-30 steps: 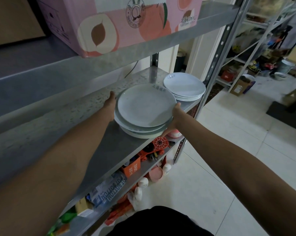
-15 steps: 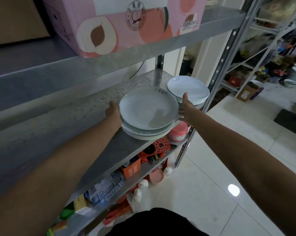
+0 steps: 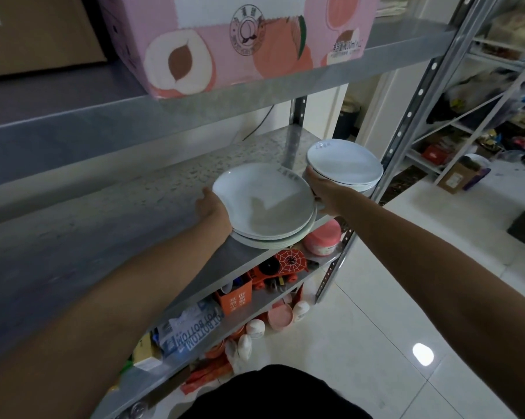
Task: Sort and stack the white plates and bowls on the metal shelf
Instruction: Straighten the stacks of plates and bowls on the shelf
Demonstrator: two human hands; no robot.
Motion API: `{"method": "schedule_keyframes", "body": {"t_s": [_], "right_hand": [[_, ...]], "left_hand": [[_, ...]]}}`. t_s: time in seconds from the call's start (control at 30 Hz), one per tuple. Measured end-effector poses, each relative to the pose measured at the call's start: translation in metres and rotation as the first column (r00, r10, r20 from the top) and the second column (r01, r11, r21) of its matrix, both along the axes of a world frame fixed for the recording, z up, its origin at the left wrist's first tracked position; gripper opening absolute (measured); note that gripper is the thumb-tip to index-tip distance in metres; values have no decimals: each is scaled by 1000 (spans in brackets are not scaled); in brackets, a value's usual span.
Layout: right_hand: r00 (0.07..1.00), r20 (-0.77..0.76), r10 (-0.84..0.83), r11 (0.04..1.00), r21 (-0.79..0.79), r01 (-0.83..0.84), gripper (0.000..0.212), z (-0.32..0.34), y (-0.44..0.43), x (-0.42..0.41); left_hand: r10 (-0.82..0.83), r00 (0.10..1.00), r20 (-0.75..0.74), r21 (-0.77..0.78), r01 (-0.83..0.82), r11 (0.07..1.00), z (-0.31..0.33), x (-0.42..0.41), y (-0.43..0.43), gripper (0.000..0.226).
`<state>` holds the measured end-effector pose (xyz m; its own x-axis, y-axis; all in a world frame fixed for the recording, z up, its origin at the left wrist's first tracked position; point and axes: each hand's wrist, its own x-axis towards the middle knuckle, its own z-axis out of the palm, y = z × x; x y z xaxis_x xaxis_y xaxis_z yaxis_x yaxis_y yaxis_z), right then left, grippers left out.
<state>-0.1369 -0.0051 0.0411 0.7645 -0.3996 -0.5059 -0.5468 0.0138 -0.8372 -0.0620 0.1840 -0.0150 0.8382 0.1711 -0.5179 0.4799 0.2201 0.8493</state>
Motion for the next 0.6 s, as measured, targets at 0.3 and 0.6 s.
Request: {"method": "schedule_keyframes", "body": {"t_s": [0.3, 0.6], "right_hand": [[869, -236, -435, 798, 347, 493, 73, -33, 24, -20], [844, -310, -438, 763, 368, 531, 56, -34, 36, -21]], "left_hand": [[-401, 916, 8, 265, 384, 884, 27, 30, 1, 73], [-504, 863, -30, 344, 483, 805, 28, 34, -12, 72]]}}
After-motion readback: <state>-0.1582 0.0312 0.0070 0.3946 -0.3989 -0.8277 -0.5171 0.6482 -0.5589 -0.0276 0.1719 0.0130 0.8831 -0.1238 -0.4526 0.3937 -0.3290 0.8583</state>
